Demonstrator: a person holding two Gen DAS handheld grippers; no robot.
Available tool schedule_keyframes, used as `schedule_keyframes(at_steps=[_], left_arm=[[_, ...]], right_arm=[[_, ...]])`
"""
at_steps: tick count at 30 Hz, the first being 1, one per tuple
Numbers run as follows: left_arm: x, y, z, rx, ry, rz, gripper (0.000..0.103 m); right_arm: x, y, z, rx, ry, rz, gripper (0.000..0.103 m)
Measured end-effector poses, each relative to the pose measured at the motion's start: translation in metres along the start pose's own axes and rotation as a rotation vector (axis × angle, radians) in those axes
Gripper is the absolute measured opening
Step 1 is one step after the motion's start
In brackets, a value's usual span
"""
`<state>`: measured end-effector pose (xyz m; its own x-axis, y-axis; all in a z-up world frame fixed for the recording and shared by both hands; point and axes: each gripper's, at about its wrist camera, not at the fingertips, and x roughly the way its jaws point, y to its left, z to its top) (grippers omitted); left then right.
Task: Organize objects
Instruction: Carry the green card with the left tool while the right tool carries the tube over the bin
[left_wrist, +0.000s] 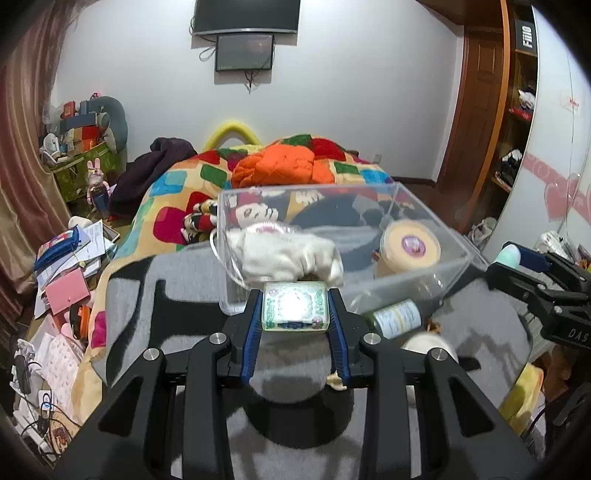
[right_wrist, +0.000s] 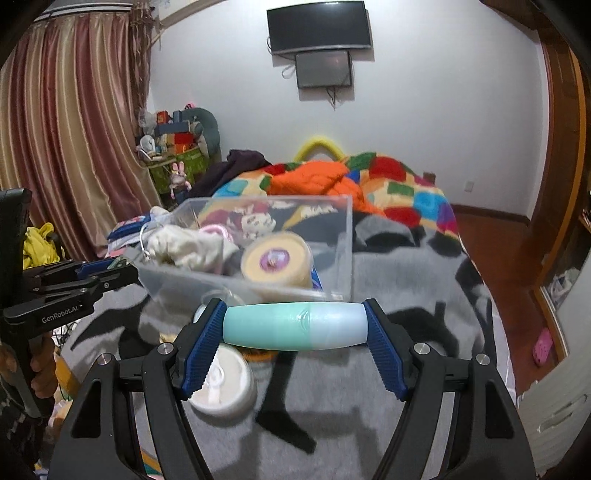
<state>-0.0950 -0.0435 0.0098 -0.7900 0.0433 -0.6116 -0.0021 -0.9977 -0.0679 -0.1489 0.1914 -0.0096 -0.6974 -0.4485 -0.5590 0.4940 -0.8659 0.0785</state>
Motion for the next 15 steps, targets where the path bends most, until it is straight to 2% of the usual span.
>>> schedule_keyframes(at_steps=[8, 15], left_arm=[[-0.007, -0.001, 0.022, 0.017, -0.066, 0.007, 0.034], [0.000, -0.001, 0.038, 0.014, -0.087, 0.004, 0.034]], right_arm=[[0.012, 0.009, 0.024, -0.013, -0.037, 0.030, 0.071], [0.029, 0.013, 0.047, -0.020, -0.055, 0.039, 0.071]])
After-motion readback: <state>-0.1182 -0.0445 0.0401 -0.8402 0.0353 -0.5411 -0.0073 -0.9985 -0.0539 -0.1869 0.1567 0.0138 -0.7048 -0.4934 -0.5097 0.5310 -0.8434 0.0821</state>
